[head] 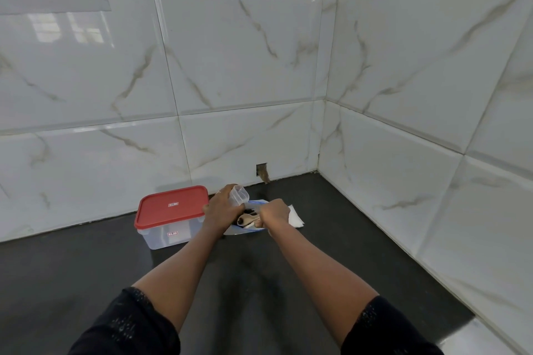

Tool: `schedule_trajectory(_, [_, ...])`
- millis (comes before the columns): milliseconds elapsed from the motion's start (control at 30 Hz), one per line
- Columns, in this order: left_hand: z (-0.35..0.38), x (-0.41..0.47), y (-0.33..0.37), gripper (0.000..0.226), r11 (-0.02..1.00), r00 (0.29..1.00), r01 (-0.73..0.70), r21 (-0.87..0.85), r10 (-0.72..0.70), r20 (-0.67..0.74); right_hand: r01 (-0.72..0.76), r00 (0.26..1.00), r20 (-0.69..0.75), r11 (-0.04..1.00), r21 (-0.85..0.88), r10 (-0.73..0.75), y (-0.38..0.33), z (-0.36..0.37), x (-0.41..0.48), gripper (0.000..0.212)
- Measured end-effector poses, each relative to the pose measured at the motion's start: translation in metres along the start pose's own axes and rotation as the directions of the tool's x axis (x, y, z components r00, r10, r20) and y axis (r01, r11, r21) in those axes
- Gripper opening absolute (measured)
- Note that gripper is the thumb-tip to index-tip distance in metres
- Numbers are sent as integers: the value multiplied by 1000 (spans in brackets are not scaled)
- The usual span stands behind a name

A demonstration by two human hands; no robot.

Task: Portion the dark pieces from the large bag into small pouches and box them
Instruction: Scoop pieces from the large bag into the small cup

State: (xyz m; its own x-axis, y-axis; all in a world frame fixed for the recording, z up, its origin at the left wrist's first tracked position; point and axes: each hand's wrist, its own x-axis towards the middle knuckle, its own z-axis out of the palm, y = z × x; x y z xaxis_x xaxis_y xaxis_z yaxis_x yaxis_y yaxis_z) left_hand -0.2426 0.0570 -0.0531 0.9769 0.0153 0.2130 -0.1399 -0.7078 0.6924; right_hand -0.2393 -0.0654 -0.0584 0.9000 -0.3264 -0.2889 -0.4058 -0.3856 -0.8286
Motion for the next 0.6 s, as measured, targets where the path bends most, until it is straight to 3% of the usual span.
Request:
schedule_trajectory(67, [-1, -2, 2, 60, 999, 1000, -10, -47, 11, 15, 4, 1000, -3, 1000, -22, -4, 1, -5, -2, 14])
schedule_trajectory(200, [0, -7, -6, 46, 995, 996, -73, -68, 77, 53, 32, 999, 20, 995, -91, -30, 8, 7, -6, 30])
schedule_trajectory(333, [-6, -14, -13, 48, 994, 993, -90, -61, 94, 70, 61, 998, 28, 990, -130, -58, 15, 23, -13, 32])
schedule_trajectory(600, [-18, -17, -20, 47, 982, 984, -169, 85, 163, 74, 159, 982, 127, 971, -177, -138, 16, 39, -24, 37])
